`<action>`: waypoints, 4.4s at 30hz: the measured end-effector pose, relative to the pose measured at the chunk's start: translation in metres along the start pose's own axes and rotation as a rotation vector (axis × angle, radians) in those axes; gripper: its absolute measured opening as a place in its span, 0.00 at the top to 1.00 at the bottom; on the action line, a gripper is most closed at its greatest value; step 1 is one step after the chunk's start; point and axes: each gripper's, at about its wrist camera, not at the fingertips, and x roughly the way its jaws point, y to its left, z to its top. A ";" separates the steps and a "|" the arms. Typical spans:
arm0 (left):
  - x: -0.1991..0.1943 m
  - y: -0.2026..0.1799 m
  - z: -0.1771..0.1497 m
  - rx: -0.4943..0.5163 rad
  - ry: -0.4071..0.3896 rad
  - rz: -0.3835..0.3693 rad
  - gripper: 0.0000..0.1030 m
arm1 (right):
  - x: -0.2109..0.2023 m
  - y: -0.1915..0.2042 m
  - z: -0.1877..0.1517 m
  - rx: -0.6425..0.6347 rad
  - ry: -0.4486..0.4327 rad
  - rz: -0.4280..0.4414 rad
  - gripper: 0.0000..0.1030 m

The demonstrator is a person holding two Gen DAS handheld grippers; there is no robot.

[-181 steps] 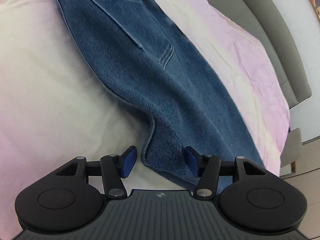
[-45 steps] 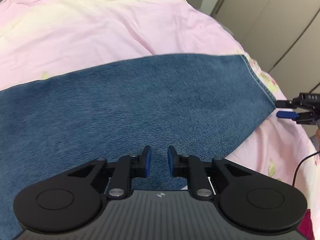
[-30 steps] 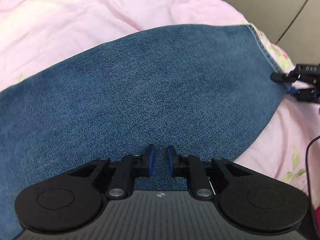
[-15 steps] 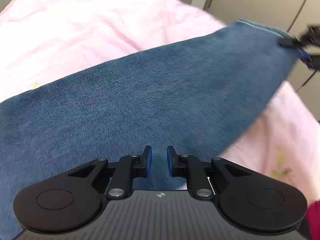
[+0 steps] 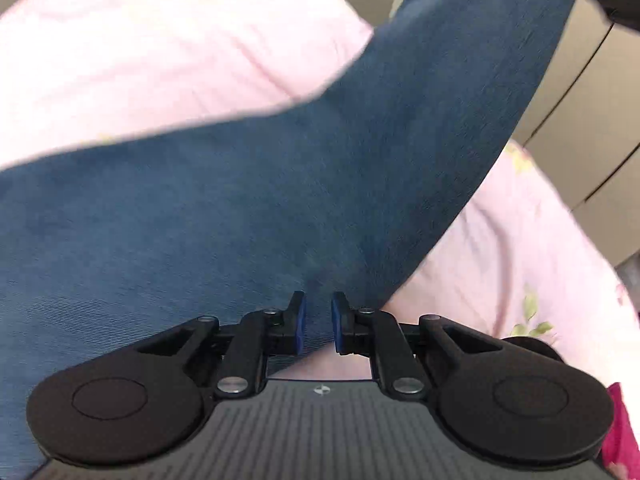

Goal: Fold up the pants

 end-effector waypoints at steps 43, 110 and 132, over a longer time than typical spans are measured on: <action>-0.061 0.173 -0.022 -0.406 -0.113 0.076 0.59 | 0.150 0.092 -0.132 -0.342 0.279 -0.082 0.52; 0.001 0.198 0.018 -0.406 -0.067 0.364 0.80 | 0.308 -0.001 -0.084 -0.458 0.301 -0.083 1.00; -0.037 0.188 0.012 -0.373 -0.039 0.376 0.68 | 0.228 0.001 -0.158 -0.433 0.444 -0.073 1.00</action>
